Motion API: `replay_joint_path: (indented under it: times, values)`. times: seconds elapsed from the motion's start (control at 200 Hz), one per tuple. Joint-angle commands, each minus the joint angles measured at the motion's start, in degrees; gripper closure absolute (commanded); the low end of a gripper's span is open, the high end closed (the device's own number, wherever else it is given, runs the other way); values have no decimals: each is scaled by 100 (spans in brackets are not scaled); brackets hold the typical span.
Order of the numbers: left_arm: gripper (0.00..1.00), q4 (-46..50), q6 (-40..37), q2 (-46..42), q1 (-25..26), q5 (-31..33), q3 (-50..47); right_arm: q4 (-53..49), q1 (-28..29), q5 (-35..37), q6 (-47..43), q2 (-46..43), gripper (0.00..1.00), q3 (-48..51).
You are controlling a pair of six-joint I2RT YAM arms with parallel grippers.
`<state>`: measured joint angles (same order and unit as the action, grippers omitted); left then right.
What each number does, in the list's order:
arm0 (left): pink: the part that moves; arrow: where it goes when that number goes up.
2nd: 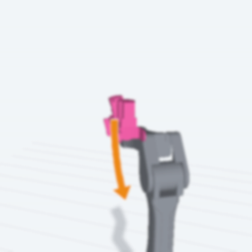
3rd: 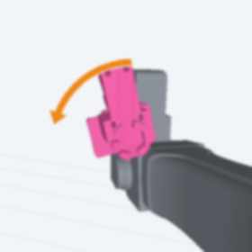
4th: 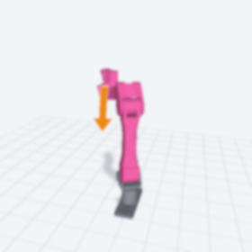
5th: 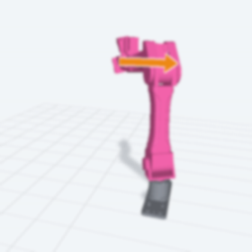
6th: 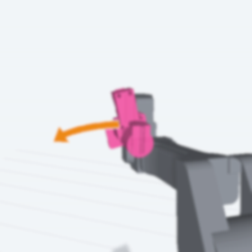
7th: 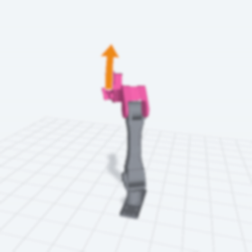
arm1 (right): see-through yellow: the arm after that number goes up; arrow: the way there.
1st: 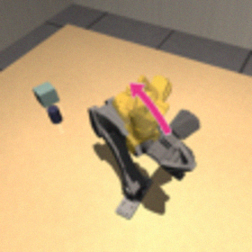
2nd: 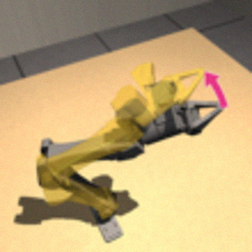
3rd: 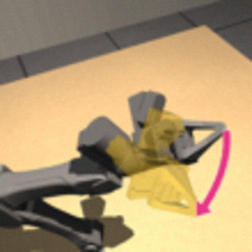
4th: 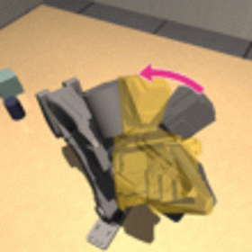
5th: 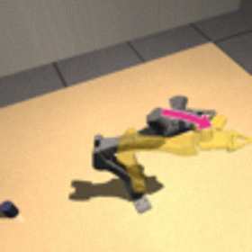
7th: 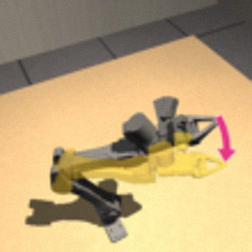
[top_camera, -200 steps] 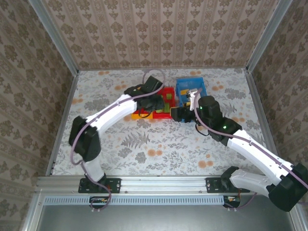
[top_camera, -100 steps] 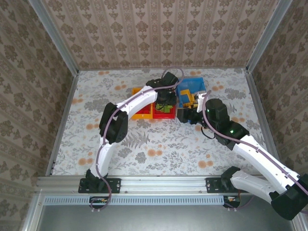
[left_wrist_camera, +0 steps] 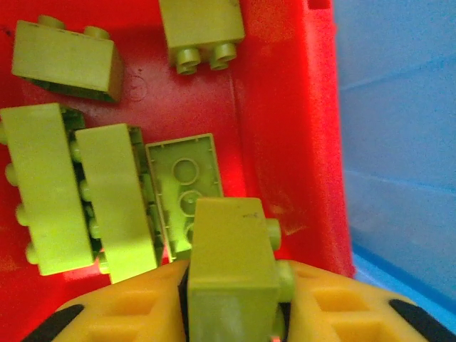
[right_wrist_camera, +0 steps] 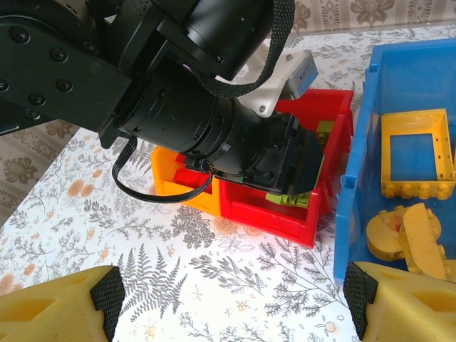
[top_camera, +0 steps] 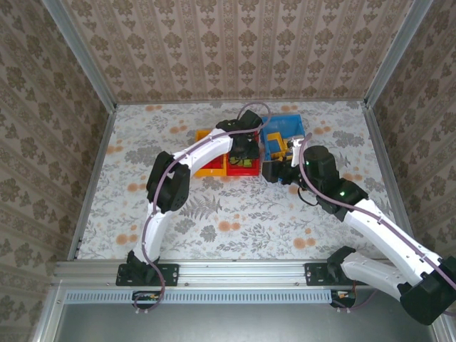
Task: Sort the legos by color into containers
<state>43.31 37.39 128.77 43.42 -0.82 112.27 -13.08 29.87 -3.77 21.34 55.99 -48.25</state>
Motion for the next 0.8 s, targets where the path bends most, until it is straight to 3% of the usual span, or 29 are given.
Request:
replay_joint_path:
  times: [0.0, 0.2, 0.36, 0.425, 0.48, 0.545, 0.62, 0.725, 0.795]
  values:
    - [61, 37, -6, -295, -18, 45, -72, -52, -25, -142, 122, 18, 16, 46]
    - [60, 21, 19, -608, -24, 124, -173, -86, -25, -124, 72, 18, 16, 22]
    - [53, -64, 118, -1381, -33, 384, -700, -415, -34, 81, -258, -56, 16, -76]
    - [44, -208, 220, -1879, -69, 456, -1227, -678, -66, 314, -315, -116, 13, -174]
    - [30, -398, 308, -2423, -127, 477, -1795, -1074, -98, 744, -204, -132, 6, -340]
    - [1, -765, 509, -3107, -275, 364, -2620, -1797, -181, 1020, -173, -67, 0, -648]
    - [0, -937, 868, -3918, -554, 299, -3541, -2405, -192, 1051, -516, 71, 0, -980]
    - [0, -835, 964, -5024, -947, 589, -4637, -2693, -221, 1850, -429, -28, 0, -1053]
    - [0, -296, 1019, -5649, -1212, 1123, -5010, -2889, -360, 2698, -142, 38, 0, -954]
